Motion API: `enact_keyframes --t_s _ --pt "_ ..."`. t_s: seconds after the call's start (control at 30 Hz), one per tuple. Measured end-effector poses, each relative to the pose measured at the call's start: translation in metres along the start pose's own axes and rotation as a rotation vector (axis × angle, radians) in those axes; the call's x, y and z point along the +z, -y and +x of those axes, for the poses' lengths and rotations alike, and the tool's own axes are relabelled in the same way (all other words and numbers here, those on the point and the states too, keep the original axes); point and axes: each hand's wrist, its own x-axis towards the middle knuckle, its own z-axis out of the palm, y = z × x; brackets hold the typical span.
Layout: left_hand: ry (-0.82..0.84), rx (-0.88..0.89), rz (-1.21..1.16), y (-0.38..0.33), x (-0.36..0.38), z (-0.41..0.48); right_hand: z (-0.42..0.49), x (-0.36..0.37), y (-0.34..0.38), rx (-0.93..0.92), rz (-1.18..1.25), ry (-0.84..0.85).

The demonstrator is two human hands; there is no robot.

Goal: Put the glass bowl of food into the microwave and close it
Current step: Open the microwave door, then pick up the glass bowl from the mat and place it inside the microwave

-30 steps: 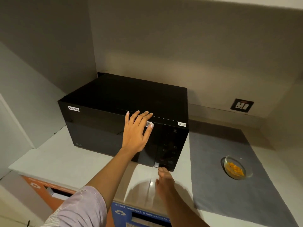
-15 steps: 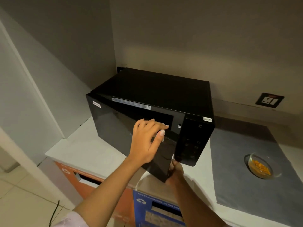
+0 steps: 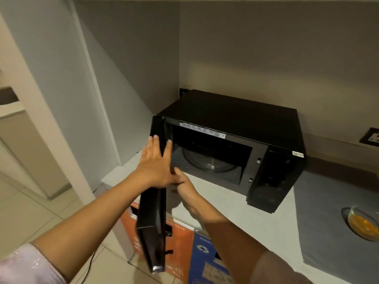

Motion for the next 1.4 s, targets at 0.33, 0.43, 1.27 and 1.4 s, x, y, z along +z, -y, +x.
enact_keyframes --t_s 0.33,0.43,1.27,1.4 --pt "-0.212 0.023 0.118 0.100 0.001 -0.018 0.040 0.085 0.007 -0.047 -0.342 0.085" --pt "-0.295 0.012 0.204 0.120 0.005 -0.019 0.046 0.101 0.010 -0.070 -0.482 0.096" --pt "-0.233 0.319 -0.818 0.002 0.150 -0.003 -0.031 -0.025 -0.052 -0.245 -0.261 -0.472" --pt "-0.048 0.349 -0.994 -0.057 0.176 0.007 -0.071 -0.080 -0.068 -0.248 -0.198 -0.668"
